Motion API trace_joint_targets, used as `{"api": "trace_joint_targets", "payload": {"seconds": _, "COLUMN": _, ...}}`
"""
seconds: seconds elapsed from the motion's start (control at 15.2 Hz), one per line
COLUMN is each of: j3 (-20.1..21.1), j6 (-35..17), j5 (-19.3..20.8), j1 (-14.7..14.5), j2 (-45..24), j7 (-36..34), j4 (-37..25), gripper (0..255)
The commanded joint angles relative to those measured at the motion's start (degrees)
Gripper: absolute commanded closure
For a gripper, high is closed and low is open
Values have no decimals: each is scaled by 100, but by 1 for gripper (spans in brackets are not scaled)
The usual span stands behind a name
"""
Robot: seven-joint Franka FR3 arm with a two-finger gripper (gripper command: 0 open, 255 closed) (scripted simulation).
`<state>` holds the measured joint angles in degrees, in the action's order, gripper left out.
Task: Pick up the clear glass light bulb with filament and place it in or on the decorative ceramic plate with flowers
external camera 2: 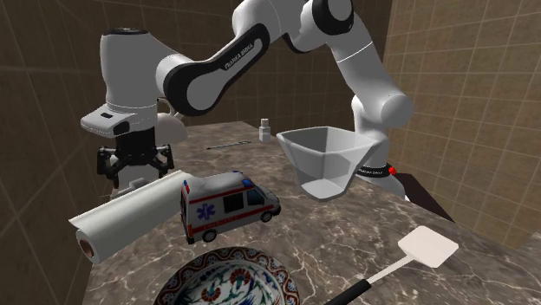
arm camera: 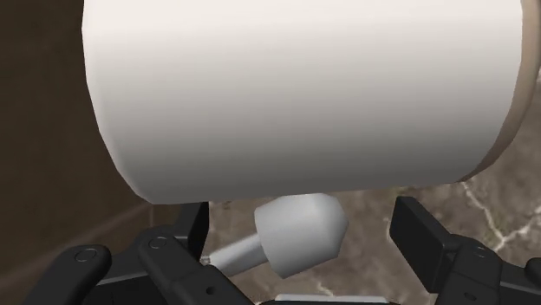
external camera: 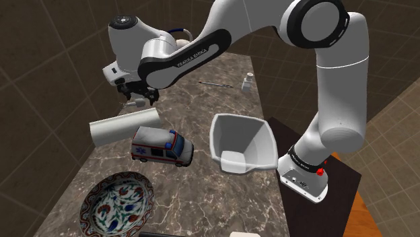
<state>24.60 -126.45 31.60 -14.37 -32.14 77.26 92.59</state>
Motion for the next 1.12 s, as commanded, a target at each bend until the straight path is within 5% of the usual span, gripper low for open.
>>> {"api": "trace_joint_targets", "payload": {"seconds": 0.0, "j3": -16, "j6": -41, "j5": 26, "j1": -9, "j2": -44, "j7": -17, "j4": -2, "gripper": 0}}
{"api": "trace_joint_targets", "payload": {"seconds": 0.4, "j3": -16, "j6": -40, "j5": 26, "j1": -10, "j2": -44, "j7": -17, "j4": -3, "gripper": 0}}
{"api": "trace_joint_targets", "payload": {"seconds": 0.46, "j3": -16, "j6": -40, "j5": 26, "j1": -10, "j2": -44, "j7": -17, "j4": -3, "gripper": 255}}
{"api": "trace_joint_targets", "payload": {"seconds": 1.06, "j3": -16, "j6": -41, "j5": 27, "j1": -9, "j2": -45, "j7": -17, "j4": -2, "gripper": 255}}
